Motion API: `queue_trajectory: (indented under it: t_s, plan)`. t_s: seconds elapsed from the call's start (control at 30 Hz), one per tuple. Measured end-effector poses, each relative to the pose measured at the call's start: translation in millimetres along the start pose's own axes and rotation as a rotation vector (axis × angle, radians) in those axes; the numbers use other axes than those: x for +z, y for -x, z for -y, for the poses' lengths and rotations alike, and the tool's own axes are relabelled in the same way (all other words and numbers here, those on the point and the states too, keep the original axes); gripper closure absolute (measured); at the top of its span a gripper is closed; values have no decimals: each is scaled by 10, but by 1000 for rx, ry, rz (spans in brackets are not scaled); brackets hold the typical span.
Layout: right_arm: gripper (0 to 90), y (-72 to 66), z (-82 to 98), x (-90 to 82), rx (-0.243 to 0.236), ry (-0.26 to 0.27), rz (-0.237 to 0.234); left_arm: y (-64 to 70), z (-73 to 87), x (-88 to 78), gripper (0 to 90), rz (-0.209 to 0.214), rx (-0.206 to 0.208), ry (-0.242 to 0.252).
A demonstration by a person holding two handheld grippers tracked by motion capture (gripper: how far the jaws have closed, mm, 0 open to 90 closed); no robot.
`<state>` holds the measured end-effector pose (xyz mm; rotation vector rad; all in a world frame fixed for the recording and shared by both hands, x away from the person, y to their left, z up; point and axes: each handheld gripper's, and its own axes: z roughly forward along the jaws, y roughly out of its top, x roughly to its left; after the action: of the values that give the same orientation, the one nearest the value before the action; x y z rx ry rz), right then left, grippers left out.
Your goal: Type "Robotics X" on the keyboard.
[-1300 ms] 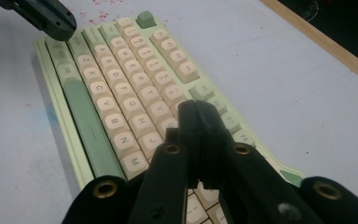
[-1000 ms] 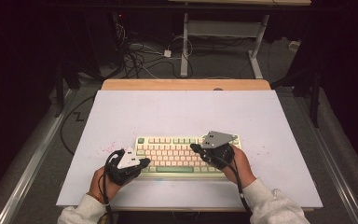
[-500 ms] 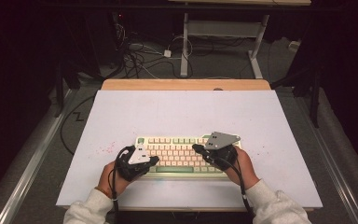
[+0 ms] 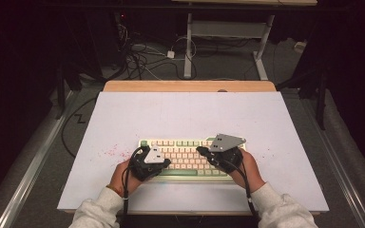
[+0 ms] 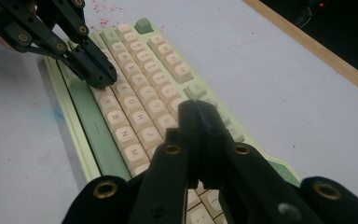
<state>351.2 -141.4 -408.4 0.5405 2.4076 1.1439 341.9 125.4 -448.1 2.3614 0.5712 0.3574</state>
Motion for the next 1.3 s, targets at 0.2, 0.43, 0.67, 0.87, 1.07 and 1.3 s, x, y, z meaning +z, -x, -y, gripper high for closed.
queue_trajectory:
  t_s: [0.2,0.43,0.67,0.87,1.07,1.3]
  plan:
    - [900,5,5,-2,0,1,-1,-8,8,17,849,1,-5,-4]
    - [900,4,4,-4,4,0,-2,-9,10,16,849,0,-5,-3]
    - [900,7,-1,-18,4,2,2,-8,11,18,849,-1,-4,-3]
    - [900,14,-11,-41,3,11,5,-11,12,19,849,-4,-4,-4]
    - [900,11,-14,-45,3,11,3,-12,15,26,850,-4,-5,-9]
    - [900,9,-18,-50,2,12,4,-16,16,12,864,-18,-8,-2]
